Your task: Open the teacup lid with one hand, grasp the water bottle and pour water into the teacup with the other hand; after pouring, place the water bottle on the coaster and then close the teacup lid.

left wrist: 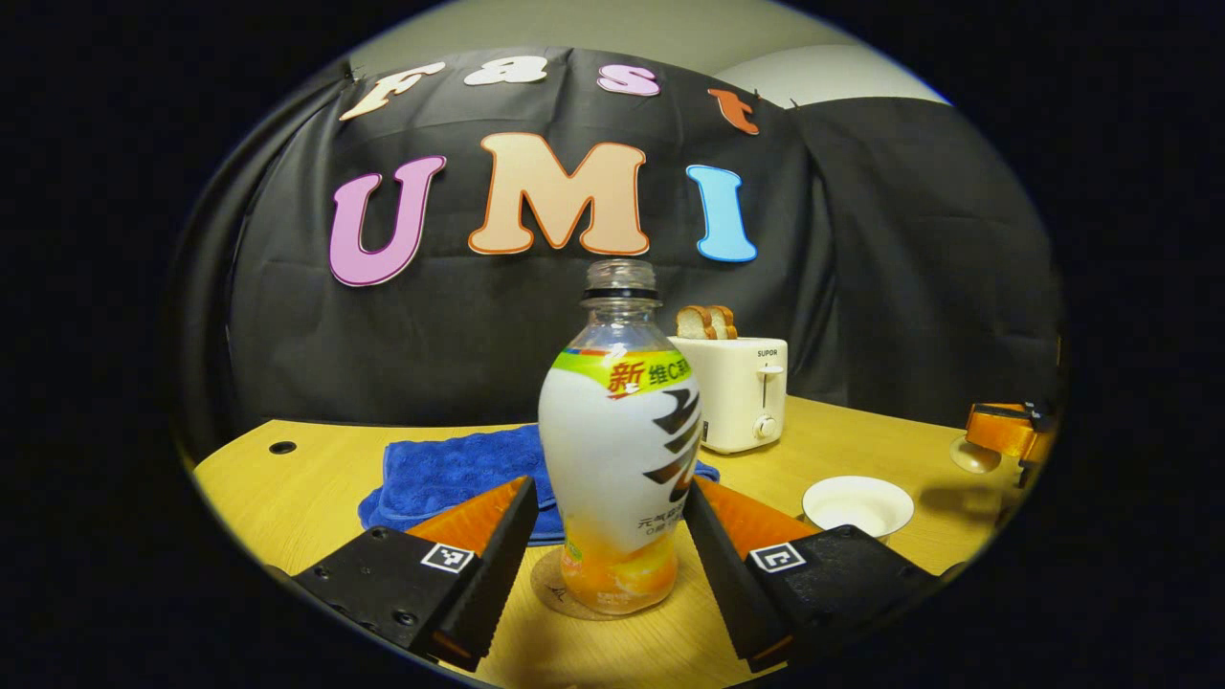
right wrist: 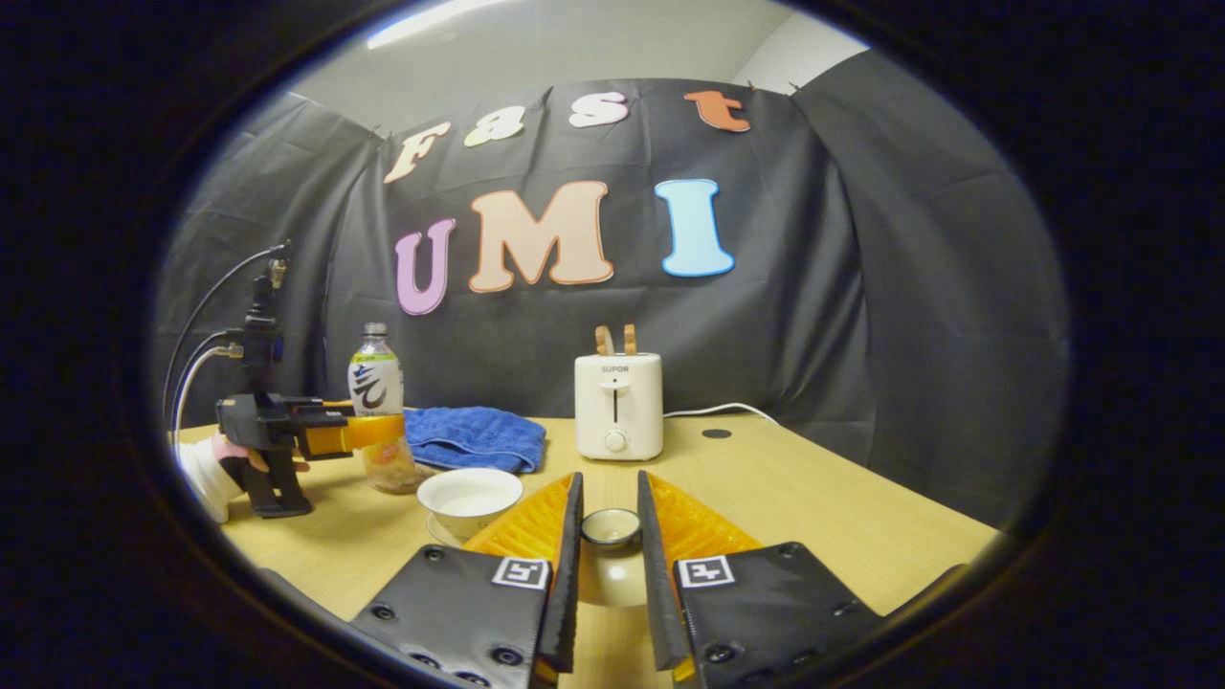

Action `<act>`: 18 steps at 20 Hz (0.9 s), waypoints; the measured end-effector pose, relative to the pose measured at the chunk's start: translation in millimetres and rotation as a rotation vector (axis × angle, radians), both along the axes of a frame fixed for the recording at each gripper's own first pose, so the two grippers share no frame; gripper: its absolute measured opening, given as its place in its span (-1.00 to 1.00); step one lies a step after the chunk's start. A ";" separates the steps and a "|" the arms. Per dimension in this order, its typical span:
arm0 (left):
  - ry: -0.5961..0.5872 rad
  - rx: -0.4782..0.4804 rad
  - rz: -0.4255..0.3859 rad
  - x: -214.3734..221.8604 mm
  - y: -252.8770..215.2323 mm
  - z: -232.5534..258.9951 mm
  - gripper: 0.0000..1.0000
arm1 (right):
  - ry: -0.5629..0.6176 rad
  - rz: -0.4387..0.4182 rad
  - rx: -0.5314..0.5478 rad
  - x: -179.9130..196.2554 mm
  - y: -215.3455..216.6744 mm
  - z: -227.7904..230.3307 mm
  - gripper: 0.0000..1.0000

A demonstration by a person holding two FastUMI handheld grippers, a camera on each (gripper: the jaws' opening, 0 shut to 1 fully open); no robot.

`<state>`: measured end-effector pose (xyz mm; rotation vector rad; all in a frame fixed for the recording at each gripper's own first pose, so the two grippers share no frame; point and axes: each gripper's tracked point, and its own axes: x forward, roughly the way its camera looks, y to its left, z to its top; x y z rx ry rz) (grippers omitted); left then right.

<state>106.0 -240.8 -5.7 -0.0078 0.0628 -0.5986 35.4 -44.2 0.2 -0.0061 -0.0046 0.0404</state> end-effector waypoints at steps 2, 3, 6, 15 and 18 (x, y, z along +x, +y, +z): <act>-0.027 -0.013 0.012 -6.9 7.8 5.2 0.77 | 0.001 0.001 0.000 0.5 0.5 -0.1 -0.31; -0.049 -0.022 0.026 -11.5 13.9 9.2 0.77 | 0.000 0.008 0.000 -0.6 2.3 -0.2 -0.31; -0.059 -0.020 0.049 -24.3 26.0 8.6 0.77 | 0.001 0.042 0.000 0.4 10.6 -1.2 -0.33; -0.060 -0.009 0.256 -39.0 104.7 9.3 0.76 | 0.013 0.224 0.002 28.2 77.8 -4.4 -0.31; -0.058 -0.004 0.313 -44.1 123.9 8.7 0.76 | 0.016 0.251 0.003 43.0 95.6 -4.7 -0.33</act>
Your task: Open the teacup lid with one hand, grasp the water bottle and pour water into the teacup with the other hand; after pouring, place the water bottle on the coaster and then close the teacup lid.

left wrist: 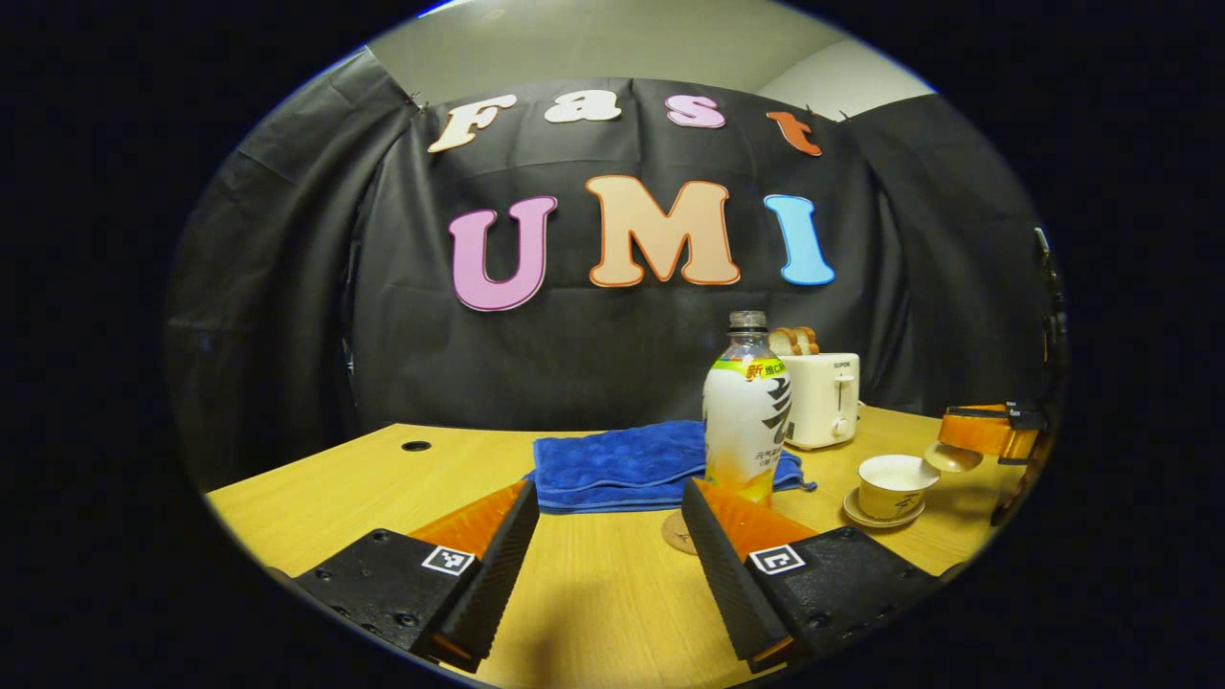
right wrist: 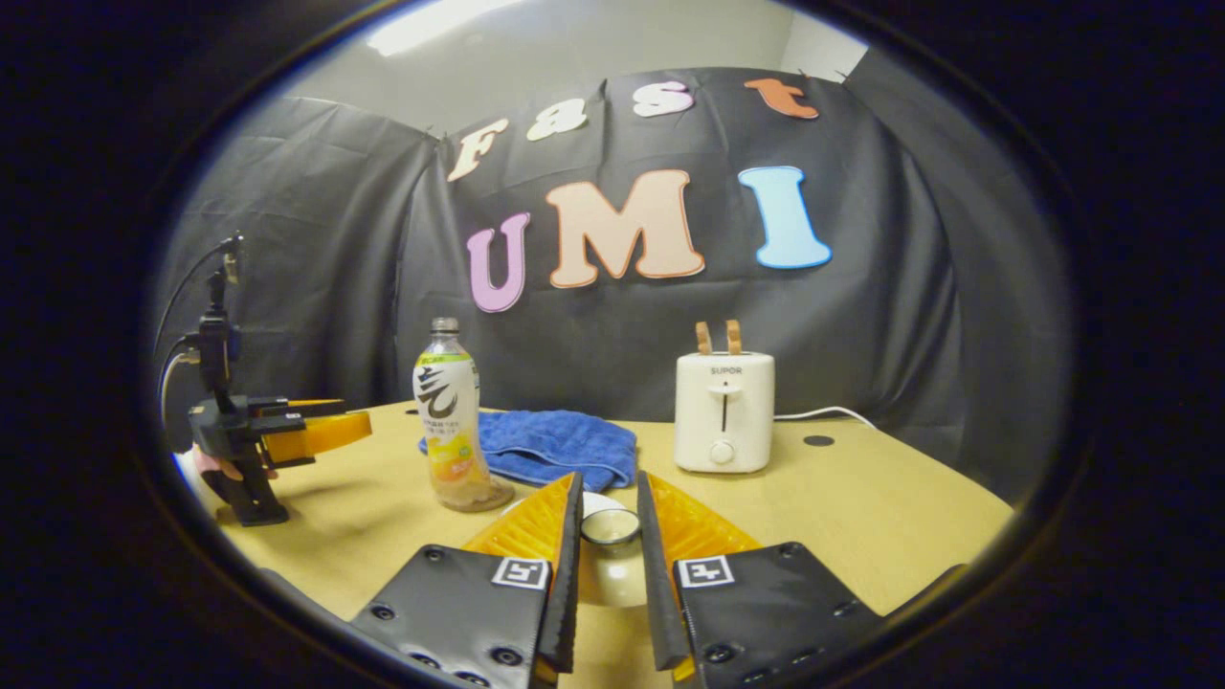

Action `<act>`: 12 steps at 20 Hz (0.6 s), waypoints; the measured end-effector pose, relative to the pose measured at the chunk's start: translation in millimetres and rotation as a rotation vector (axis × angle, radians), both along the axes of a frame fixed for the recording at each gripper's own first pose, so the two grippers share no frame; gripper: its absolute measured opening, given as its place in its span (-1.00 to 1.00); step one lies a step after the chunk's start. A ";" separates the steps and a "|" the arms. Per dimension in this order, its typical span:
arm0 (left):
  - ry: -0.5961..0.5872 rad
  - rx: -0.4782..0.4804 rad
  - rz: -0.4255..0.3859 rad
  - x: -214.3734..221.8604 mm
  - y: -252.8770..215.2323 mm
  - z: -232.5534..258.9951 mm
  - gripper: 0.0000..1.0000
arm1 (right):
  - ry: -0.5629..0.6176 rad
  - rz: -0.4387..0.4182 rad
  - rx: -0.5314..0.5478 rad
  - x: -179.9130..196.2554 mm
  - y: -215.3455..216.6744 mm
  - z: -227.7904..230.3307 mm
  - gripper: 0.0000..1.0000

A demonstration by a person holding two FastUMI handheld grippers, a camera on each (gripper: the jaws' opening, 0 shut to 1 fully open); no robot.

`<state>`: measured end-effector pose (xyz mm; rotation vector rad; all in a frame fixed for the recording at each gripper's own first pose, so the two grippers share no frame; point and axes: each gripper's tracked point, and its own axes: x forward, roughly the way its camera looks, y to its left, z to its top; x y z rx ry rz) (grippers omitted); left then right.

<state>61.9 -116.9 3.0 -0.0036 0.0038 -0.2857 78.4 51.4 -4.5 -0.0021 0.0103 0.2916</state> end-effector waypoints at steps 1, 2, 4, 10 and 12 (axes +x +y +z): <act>-0.002 -0.002 0.011 -1.3 3.1 0.3 0.76 | 0.000 0.008 0.000 4.1 6.3 -0.2 -0.32; -0.001 0.000 0.013 -2.8 5.7 1.0 0.76 | 0.002 0.017 0.000 8.6 12.0 -0.2 -0.31; -0.002 -0.001 0.014 -5.2 7.1 0.2 0.76 | 0.005 0.034 0.000 17.5 21.4 -1.1 -0.33; -0.002 -0.002 0.006 -5.0 7.2 -0.7 0.76 | 0.068 0.068 -0.025 37.3 40.7 -12.4 -0.29; -0.002 -0.002 0.004 -4.9 6.7 -0.9 0.76 | 0.085 0.072 -0.033 39.0 42.1 -14.8 -0.33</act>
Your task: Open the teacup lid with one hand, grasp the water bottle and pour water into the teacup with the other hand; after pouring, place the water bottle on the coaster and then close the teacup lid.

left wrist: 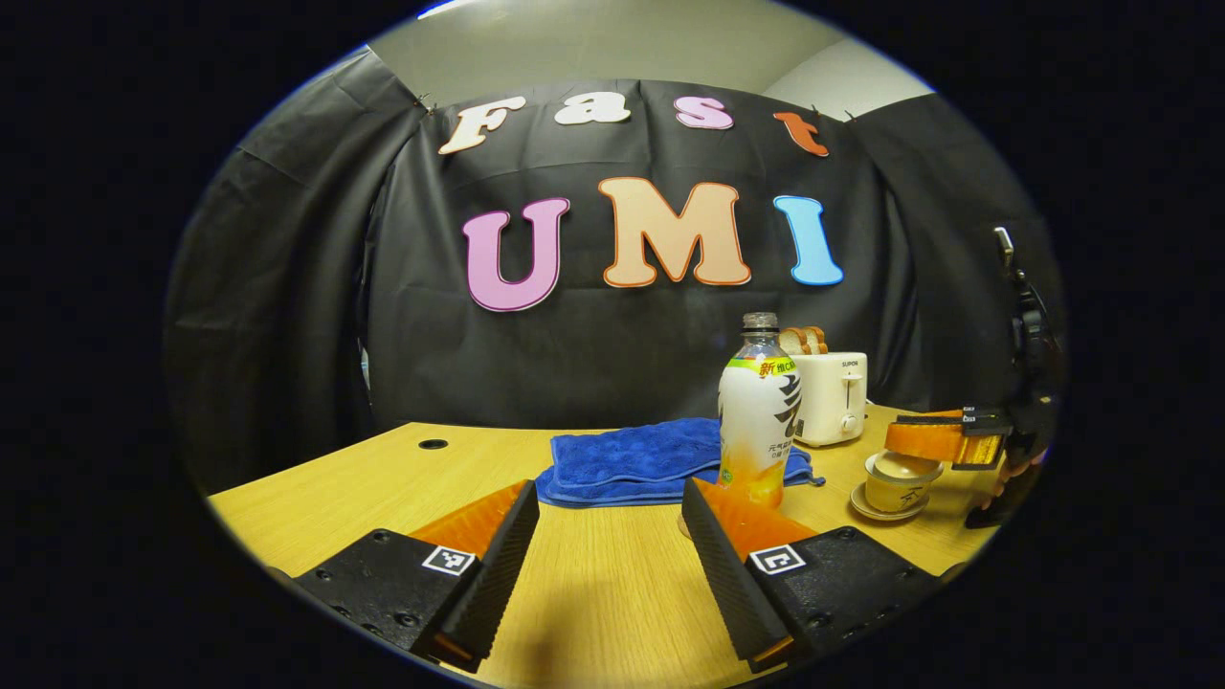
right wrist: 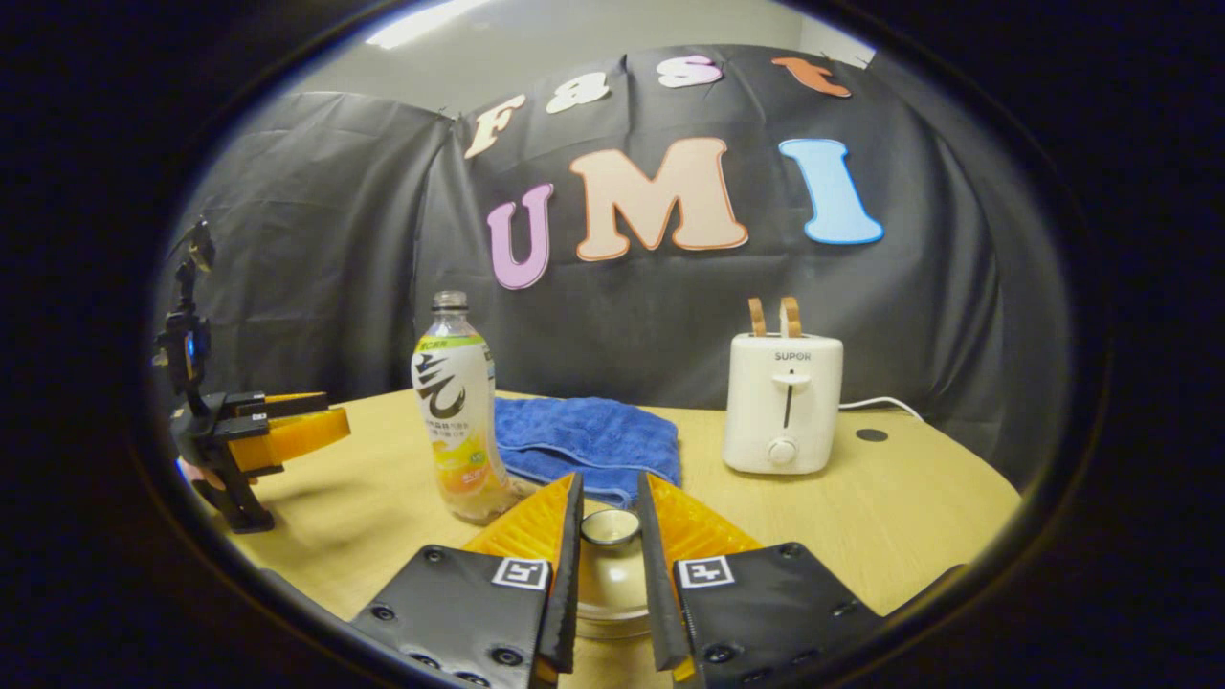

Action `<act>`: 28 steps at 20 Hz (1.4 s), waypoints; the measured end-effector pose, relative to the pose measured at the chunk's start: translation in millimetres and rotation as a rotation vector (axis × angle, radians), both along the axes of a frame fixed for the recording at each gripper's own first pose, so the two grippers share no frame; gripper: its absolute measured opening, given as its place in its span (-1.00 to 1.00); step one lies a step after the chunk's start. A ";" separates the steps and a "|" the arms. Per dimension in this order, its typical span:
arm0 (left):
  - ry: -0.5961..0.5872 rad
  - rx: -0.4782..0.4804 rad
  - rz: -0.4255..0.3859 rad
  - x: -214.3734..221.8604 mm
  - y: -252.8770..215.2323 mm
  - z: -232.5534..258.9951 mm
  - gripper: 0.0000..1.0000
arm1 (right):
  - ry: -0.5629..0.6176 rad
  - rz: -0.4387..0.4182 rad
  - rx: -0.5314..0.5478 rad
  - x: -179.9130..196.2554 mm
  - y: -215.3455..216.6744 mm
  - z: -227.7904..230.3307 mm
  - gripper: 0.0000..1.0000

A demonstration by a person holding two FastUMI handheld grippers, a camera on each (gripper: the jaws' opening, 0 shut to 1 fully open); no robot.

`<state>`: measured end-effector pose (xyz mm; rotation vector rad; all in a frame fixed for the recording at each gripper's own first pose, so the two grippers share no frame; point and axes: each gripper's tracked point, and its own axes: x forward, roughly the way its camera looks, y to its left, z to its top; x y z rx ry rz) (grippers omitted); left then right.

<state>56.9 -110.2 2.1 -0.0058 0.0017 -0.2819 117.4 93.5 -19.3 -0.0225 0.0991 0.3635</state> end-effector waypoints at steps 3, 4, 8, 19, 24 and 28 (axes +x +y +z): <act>-0.001 0.000 -0.002 -0.4 -0.6 0.6 0.76 | 0.023 0.008 -0.008 -0.6 1.4 -3.9 -0.31; 0.000 0.000 -0.002 0.2 -0.3 0.4 0.76 | 0.024 0.009 -0.013 -1.3 2.3 -4.1 -0.33; -0.001 0.000 -0.001 0.1 -0.2 0.4 0.76 | 0.040 0.004 -0.013 -2.1 0.8 -6.2 -0.21; -0.003 0.001 0.008 -0.6 2.5 -0.2 0.76 | -0.032 -0.029 0.015 -27.5 -12.1 5.3 0.98; -0.002 0.001 0.020 0.0 4.5 -1.0 0.76 | -0.091 -0.118 0.031 -39.0 -33.3 16.0 0.91; 0.000 0.000 0.026 -0.5 6.1 -1.5 0.76 | -0.098 -0.170 0.029 -45.8 -45.9 16.9 0.96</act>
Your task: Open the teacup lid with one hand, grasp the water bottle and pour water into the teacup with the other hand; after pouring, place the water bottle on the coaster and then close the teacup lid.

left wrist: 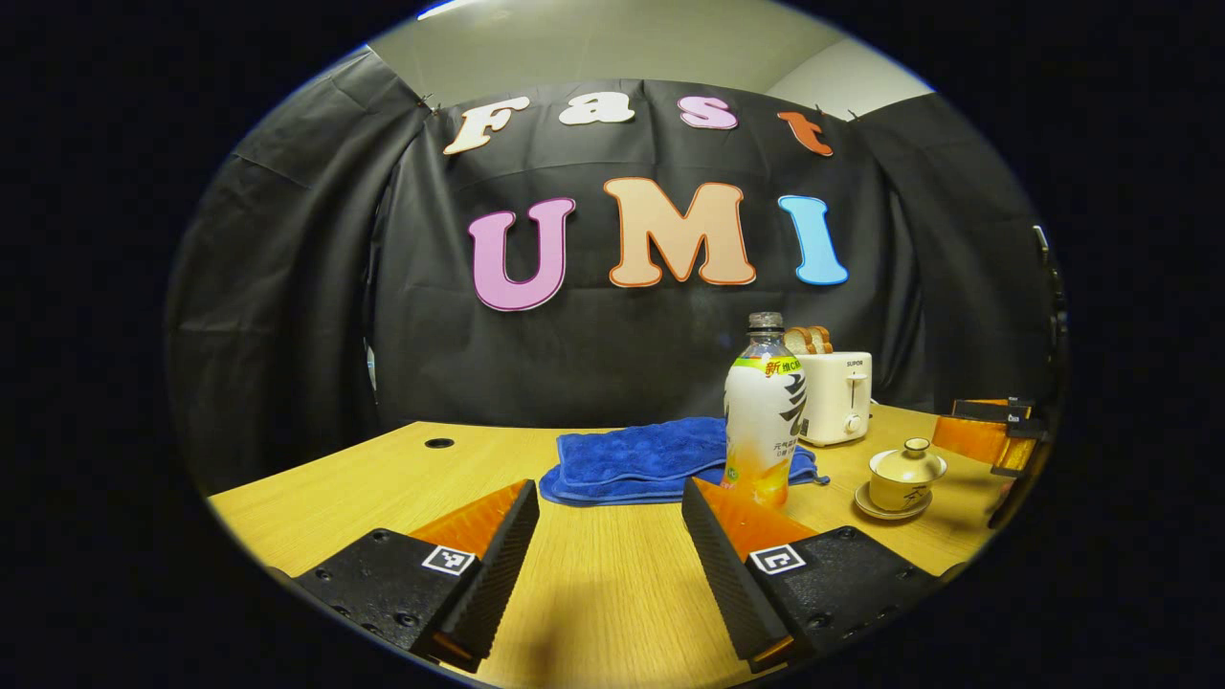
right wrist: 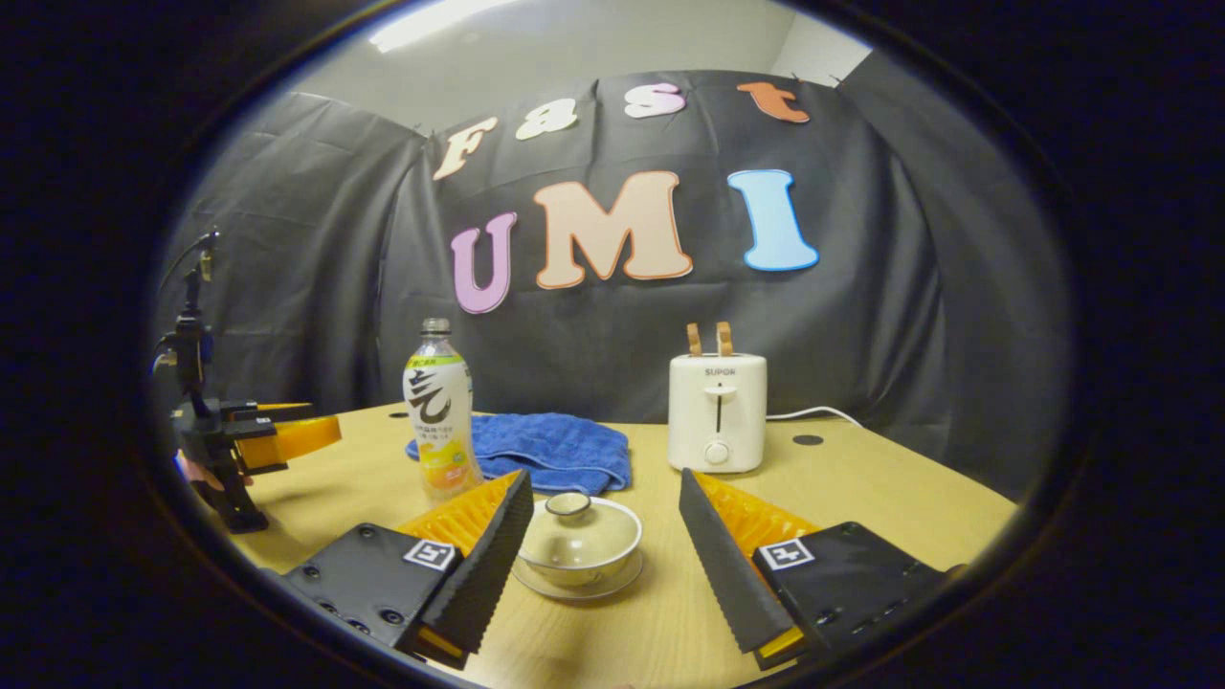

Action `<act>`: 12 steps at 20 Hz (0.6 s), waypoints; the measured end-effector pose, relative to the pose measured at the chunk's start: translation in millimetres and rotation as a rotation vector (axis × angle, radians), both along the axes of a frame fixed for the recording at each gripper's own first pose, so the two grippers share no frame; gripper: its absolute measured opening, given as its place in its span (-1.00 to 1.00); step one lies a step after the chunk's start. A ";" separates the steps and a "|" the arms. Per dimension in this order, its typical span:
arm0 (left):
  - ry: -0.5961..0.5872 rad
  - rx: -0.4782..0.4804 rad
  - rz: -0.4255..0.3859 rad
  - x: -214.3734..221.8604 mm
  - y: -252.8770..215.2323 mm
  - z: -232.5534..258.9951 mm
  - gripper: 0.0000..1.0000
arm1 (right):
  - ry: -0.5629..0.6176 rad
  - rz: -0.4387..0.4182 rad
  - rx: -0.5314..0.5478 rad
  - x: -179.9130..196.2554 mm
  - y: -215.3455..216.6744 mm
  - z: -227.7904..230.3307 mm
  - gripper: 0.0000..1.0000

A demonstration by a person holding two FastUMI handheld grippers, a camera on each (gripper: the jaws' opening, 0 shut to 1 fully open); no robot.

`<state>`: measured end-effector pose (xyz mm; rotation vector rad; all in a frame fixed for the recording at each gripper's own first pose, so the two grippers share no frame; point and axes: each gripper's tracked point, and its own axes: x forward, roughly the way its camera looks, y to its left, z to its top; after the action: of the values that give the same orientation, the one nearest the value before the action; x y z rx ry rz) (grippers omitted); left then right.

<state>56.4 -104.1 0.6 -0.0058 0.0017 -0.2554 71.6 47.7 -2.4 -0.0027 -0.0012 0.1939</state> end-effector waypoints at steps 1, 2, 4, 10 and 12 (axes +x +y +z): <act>0.001 0.000 0.010 -1.1 2.8 0.2 0.76 | -0.001 -0.019 0.000 -0.6 -5.4 -0.1 0.98; 0.001 0.001 0.019 -2.6 5.5 0.0 0.76 | -0.002 -0.037 0.000 -2.6 -10.5 0.1 0.99; 0.000 0.001 0.040 -5.1 10.6 -0.3 0.76 | -0.005 -0.082 0.000 -6.4 -21.3 1.1 1.00; 0.000 0.005 0.098 -13.4 21.7 -0.4 0.76 | -0.006 -0.109 -0.001 -12.2 -28.2 0.9 1.00; 0.000 0.004 0.099 -13.7 22.9 -0.1 0.76 | -0.007 -0.109 -0.001 -12.0 -27.6 1.1 1.00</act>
<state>42.6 -81.2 0.5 -0.0016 0.0021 -0.1560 59.6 20.1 -1.3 -0.0041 -0.0075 0.0846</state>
